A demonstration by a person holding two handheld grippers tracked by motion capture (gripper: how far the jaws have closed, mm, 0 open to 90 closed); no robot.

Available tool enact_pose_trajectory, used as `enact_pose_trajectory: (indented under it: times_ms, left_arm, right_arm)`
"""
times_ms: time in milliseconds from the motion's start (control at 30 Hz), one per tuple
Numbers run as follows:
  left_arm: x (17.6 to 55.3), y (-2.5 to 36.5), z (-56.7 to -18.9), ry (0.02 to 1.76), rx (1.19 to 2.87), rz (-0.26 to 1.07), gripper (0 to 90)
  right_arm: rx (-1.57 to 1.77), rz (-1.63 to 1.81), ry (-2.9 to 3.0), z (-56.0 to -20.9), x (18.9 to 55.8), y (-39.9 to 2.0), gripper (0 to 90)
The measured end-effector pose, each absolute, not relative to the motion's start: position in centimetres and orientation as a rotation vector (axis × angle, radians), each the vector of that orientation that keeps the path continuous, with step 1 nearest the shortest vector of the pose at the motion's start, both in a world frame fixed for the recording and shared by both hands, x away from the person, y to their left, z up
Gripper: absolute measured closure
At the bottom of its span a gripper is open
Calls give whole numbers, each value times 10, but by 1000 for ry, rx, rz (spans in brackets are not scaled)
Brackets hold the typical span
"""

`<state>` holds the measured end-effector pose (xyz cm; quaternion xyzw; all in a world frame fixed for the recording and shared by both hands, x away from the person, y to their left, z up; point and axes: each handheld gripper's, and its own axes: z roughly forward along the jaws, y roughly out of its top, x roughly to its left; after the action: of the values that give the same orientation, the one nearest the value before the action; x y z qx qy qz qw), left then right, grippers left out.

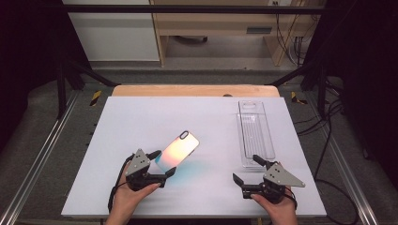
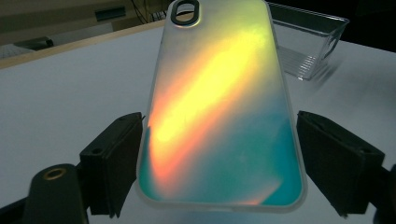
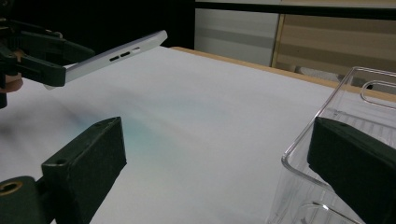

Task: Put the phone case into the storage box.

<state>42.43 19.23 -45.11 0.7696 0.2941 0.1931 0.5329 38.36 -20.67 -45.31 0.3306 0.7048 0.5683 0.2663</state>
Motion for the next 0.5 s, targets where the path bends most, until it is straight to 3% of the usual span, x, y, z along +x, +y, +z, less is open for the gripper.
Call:
enact_pose_trajectory:
  times_ms: [500]
  left_arm:
    - [419,182,-427,657,1750,522,168]
  right_arm:
    - [835,1557,1983,-414,394,-164,79]
